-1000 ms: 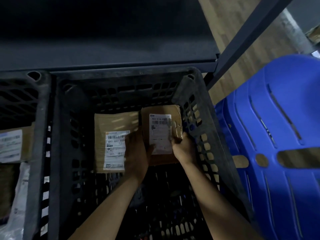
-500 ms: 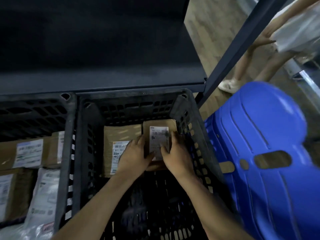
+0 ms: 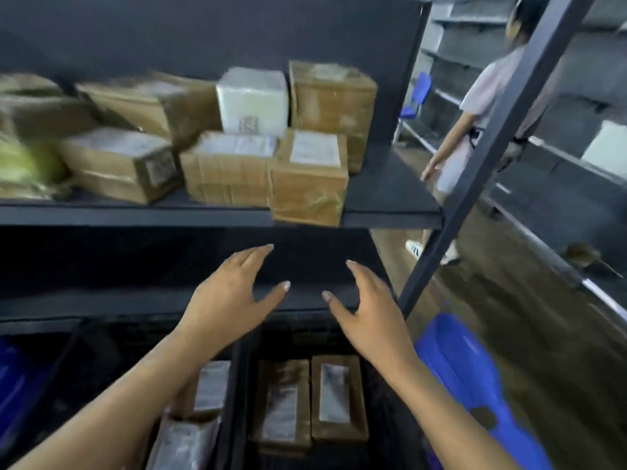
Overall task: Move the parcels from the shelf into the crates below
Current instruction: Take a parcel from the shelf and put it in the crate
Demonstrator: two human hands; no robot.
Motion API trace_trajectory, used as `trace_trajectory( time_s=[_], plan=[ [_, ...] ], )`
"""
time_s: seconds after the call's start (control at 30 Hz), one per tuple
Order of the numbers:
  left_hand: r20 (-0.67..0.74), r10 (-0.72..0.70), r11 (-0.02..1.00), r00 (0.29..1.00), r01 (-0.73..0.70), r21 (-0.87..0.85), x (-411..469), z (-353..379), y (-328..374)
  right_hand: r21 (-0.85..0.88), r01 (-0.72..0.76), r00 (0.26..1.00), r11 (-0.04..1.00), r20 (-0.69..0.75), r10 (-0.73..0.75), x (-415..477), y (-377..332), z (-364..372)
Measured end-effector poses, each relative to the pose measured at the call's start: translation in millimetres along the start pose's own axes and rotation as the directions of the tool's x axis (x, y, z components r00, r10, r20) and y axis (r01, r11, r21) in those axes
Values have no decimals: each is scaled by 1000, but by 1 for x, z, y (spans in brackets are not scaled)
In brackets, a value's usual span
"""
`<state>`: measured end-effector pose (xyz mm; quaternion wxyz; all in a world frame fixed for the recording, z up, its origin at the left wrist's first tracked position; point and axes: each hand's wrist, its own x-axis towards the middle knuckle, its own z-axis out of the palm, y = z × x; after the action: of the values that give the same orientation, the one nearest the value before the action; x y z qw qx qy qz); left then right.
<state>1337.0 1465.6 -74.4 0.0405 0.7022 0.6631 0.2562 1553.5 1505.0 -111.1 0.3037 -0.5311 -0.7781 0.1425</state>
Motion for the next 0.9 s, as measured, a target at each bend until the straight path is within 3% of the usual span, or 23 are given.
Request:
trace_trajectory(
  time_s=[0.13,0.3,0.57,0.9],
  plan=[
    [-123,7,999,992,-1,43,10,-68,-4,13,40,995,999,-94,-39,27,-55,-29],
    [-149,23,998,989,-14,64,20,-132,-32,-20,71,987,997,-144,-73,58,-117,-41],
    [-160,50,992,986,-31,119,44,-204,-105,-53,-5,981,999,-193,-5,110,-195,-20],
    [-84,134,990,987,-130,55,87,-179,-105,-177,-169,968,970,-217,129,127,-159,-32]
  ],
)
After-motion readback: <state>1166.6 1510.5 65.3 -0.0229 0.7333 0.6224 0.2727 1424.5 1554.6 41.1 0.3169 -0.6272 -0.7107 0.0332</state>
